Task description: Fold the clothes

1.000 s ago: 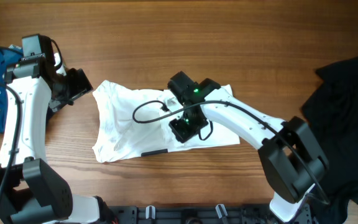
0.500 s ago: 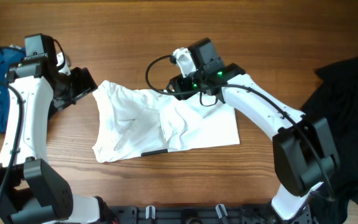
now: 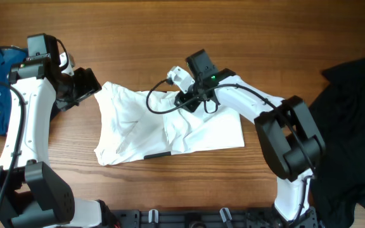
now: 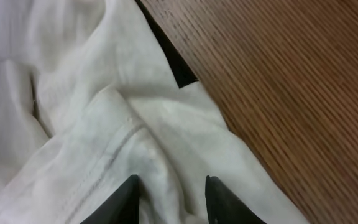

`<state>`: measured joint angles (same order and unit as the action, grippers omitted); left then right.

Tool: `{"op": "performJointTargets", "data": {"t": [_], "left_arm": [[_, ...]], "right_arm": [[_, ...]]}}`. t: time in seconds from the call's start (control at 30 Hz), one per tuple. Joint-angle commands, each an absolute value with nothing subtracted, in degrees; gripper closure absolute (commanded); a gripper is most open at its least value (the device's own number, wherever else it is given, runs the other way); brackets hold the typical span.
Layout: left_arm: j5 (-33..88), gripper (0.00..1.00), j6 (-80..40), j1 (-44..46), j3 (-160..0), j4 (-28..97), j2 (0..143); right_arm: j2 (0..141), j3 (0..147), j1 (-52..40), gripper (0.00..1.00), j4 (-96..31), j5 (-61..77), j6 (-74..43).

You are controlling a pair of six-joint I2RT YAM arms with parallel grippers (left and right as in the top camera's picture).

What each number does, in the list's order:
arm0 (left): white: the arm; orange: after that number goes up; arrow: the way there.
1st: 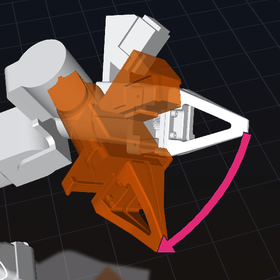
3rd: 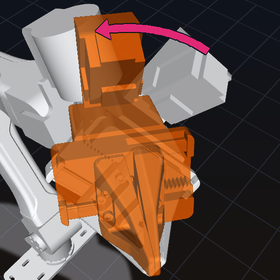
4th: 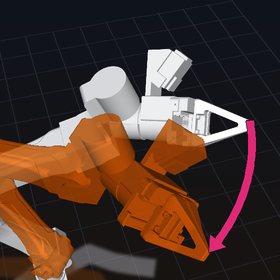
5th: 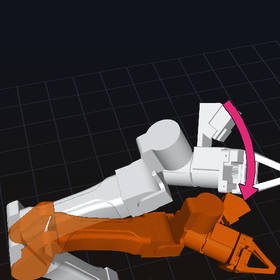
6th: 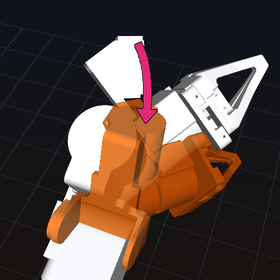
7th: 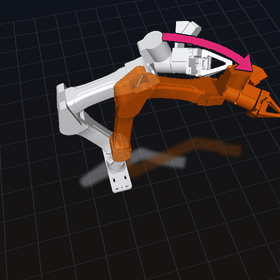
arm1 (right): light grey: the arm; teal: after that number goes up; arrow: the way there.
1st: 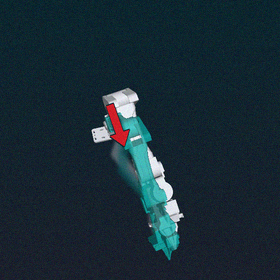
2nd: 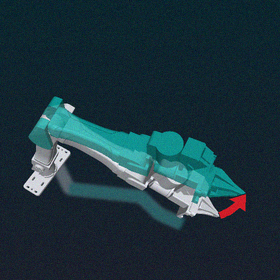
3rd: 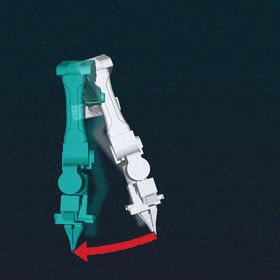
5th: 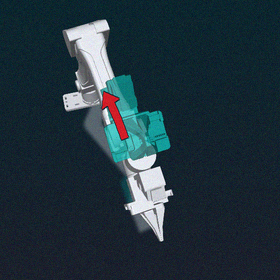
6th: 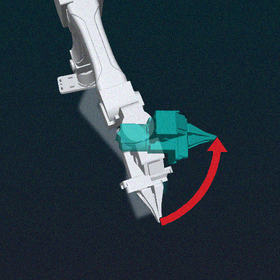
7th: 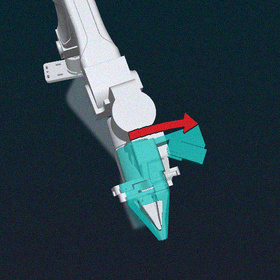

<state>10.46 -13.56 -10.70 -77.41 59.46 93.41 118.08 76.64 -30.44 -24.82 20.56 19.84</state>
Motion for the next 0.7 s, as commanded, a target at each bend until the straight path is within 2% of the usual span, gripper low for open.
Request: {"op": "performJointTargets", "data": {"t": [0.0,0.03,0.07,0.27,0.3,0.33,0.4,0.47,0.57,0.67], "left_arm": [[11.31,0.23,-12.38,-10.48,-77.06,58.65,93.01],[11.31,0.23,-12.38,-10.48,-77.06,58.65,93.01],[11.29,0.23,-12.38,-10.48,-77.06,58.65,93.01],[11.29,0.22,-12.38,-10.48,-77.06,58.46,93.01],[11.27,0.23,-12.38,-10.48,-77.06,58.46,93.01],[11.29,0.22,-12.38,-10.48,-77.08,58.46,93.01],[11.31,0.22,-12.38,-10.48,-77.06,58.63,93.01],[11.29,0.21,-12.36,-10.48,-77.08,59.68,93.01],[11.29,0.21,-12.36,-10.48,-77.06,60.38,93.01],[11.29,0.21,-12.36,-10.48,-77.06,59.75,93.01]], "right_arm": [[117.8,77.28,-30.68,0.9,-24.16,21.76,20.93],[117.27,77.32,-30.65,0.95,-24.01,21.23,20.82],[116.09,77.43,-30.65,0.96,-23.77,19.29,20.73],[111.48,77.41,-30.65,0.96,-22.55,11.81,18.57],[111.53,77.41,-30.61,0.93,-22.33,9.76,16.38],[111.53,77.41,-30.52,0.73,-22.31,9.8,16.29],[111.48,77.41,-30.33,0.56,-23.44,7.88,11.42],[110.85,77.43,-30.3,0.47,-30.28,11.86,8.88],[110.56,77.32,-31.11,0.47,-43.81,22.04,8.86],[110.56,77.17,-35.07,0.51,-47.62,22.31,8.84]]}}
